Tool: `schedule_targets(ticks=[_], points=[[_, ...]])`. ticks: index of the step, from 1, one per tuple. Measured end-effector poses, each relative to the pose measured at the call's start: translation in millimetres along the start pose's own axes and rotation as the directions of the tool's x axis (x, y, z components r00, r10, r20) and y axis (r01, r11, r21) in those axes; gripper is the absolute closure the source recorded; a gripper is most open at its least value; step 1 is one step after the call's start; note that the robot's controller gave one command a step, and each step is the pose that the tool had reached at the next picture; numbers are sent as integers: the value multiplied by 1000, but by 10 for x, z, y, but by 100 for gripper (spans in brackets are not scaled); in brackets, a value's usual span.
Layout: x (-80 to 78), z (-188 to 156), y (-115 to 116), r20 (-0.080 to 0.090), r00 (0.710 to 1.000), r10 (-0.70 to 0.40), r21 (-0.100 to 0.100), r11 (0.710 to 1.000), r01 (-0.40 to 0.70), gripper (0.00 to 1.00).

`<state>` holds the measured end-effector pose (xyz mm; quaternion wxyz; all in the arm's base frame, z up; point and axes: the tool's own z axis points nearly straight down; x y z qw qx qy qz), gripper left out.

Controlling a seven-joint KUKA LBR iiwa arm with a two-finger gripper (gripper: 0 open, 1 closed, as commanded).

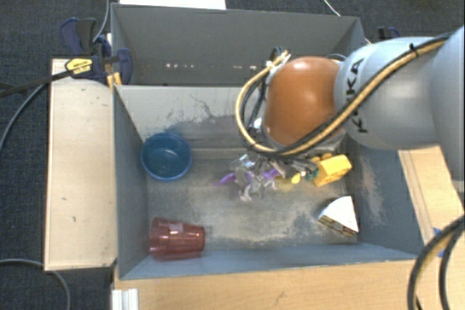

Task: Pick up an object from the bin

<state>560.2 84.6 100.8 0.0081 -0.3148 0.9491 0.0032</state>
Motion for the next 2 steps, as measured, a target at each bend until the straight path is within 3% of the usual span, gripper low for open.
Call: schedule_targets(ticks=[2], points=[[13,-293,13,-8,1000,2,-5,1000,-2,100]])
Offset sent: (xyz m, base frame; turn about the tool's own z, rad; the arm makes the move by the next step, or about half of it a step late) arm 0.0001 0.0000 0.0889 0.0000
